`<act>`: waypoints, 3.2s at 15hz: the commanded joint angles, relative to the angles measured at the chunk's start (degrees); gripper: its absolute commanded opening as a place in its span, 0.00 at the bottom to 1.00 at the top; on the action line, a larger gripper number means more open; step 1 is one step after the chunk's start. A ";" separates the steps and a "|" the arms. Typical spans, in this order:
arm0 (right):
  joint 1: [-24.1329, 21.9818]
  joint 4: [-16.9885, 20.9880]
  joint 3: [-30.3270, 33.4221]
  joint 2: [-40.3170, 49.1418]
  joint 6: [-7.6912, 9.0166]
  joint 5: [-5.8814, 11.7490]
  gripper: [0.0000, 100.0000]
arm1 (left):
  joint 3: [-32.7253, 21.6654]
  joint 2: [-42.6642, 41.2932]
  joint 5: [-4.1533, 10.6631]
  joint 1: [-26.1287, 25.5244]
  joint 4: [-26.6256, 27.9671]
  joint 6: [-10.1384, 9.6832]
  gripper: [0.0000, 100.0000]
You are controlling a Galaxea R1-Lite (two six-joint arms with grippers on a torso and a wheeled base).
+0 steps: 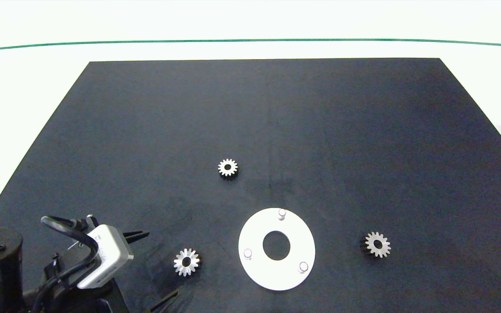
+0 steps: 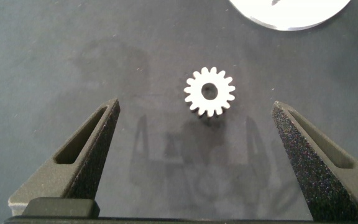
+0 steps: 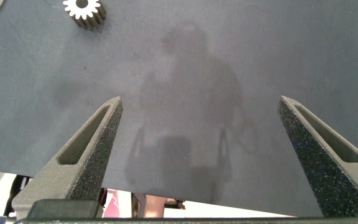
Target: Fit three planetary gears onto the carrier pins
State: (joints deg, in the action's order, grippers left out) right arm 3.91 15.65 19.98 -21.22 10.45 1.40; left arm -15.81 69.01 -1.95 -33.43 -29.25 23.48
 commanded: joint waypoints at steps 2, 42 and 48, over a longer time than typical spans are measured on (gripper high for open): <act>-0.05 0.17 -0.03 -0.13 0.10 0.09 1.00 | -0.10 2.80 2.04 -3.22 -1.34 -0.01 1.00; -0.22 0.26 -0.82 3.29 0.19 0.27 1.00 | 4.47 19.49 5.03 -5.16 -22.17 0.16 0.63; -0.22 0.26 -0.73 3.65 0.19 0.27 1.00 | 4.65 20.46 5.03 -5.16 -23.31 0.16 0.51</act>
State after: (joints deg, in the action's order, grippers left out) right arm 3.69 15.81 19.24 -17.64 10.56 1.65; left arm -11.26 89.11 3.06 -38.61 -52.26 23.50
